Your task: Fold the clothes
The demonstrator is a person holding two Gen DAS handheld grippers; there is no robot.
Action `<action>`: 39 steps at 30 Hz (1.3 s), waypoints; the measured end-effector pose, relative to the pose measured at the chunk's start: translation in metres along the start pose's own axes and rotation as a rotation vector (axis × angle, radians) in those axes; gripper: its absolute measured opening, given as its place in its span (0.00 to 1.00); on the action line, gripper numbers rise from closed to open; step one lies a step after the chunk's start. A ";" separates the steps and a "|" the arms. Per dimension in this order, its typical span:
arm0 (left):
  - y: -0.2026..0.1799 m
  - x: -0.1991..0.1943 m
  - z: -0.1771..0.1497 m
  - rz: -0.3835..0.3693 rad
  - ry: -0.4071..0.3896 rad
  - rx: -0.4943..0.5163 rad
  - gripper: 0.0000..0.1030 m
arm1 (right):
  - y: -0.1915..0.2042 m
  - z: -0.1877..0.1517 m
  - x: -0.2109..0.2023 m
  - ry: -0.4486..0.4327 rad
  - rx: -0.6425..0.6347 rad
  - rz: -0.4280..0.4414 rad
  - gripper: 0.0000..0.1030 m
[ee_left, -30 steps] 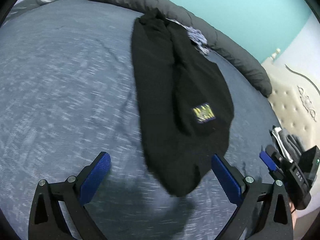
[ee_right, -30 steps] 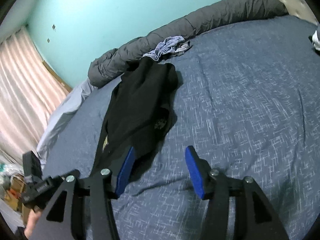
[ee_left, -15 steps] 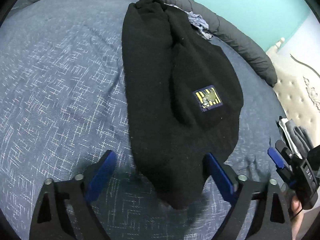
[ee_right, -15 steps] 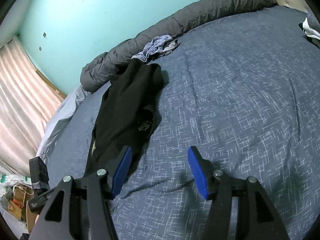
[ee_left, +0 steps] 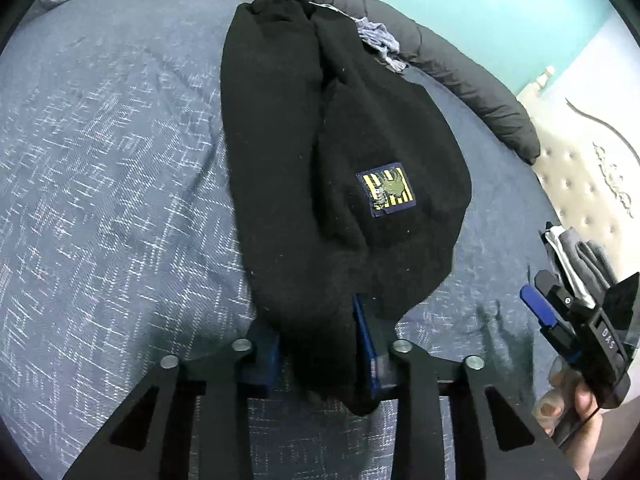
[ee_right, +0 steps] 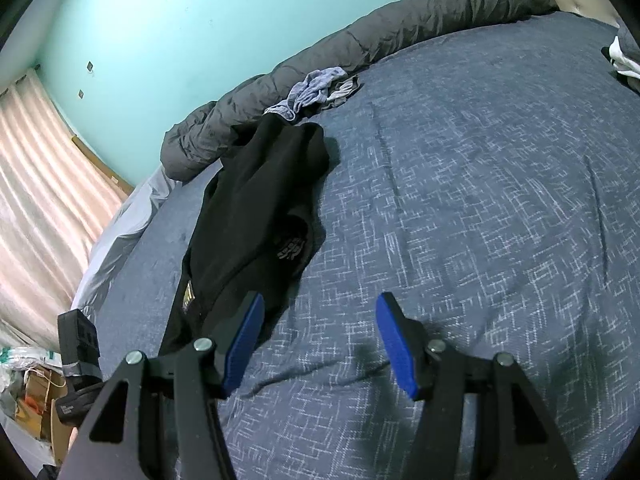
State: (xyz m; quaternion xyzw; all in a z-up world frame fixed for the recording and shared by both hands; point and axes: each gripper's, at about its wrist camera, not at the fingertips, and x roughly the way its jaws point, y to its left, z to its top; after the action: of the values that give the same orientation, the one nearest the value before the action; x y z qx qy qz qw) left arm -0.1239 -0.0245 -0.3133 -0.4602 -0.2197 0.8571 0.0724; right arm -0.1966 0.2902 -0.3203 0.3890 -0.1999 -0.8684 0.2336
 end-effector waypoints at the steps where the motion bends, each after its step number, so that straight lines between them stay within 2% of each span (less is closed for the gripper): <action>1: 0.002 -0.002 0.001 -0.005 -0.002 0.000 0.26 | 0.000 0.000 0.001 0.002 -0.003 0.000 0.58; 7: 0.019 -0.039 0.008 -0.007 -0.080 0.018 0.21 | -0.002 -0.004 0.004 0.008 0.015 -0.002 0.58; 11: 0.052 -0.073 0.013 0.012 -0.132 0.005 0.19 | 0.002 -0.007 0.009 0.018 -0.005 -0.007 0.58; 14: 0.068 -0.082 0.015 0.048 -0.148 -0.029 0.18 | 0.007 -0.009 0.012 0.027 -0.035 -0.011 0.58; 16: 0.081 -0.092 0.012 0.070 -0.155 -0.055 0.14 | 0.009 -0.011 0.013 0.034 -0.048 -0.011 0.59; 17: 0.089 -0.093 0.013 0.089 -0.159 -0.062 0.00 | 0.009 -0.012 0.013 0.036 -0.049 -0.011 0.60; 19: 0.104 -0.095 0.016 0.115 -0.163 -0.076 0.00 | 0.008 -0.015 0.013 0.038 -0.040 -0.020 0.62; 22: 0.120 -0.092 0.023 0.081 -0.148 -0.115 0.00 | 0.006 -0.017 0.014 0.042 -0.022 -0.042 0.64; 24: 0.115 -0.093 0.022 0.065 -0.144 -0.103 0.00 | 0.005 -0.013 0.015 0.045 -0.010 -0.059 0.65; 27: 0.104 -0.089 0.025 0.051 -0.142 -0.069 0.00 | 0.008 0.009 0.024 0.046 -0.013 -0.062 0.66; 29: 0.098 -0.085 0.028 0.052 -0.142 -0.048 0.00 | 0.012 0.029 0.032 0.046 -0.031 -0.070 0.71; 32: 0.094 -0.081 0.031 0.060 -0.135 -0.034 0.01 | 0.025 0.073 0.057 0.059 -0.088 -0.093 0.75; 34: 0.095 -0.079 0.030 0.068 -0.132 -0.033 0.05 | 0.030 0.101 0.081 0.087 -0.097 -0.082 0.75; 36: 0.094 -0.077 0.030 0.076 -0.133 -0.033 0.17 | 0.034 0.125 0.107 0.118 -0.101 -0.105 0.78; 39: 0.097 -0.076 0.030 0.072 -0.136 -0.047 0.21 | 0.042 0.148 0.143 0.174 -0.111 -0.083 0.79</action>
State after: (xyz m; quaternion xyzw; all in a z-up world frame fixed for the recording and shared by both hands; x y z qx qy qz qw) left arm -0.0977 -0.1457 -0.2842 -0.4100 -0.2276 0.8831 0.0154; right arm -0.3844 0.2006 -0.2899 0.4573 -0.1143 -0.8500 0.2352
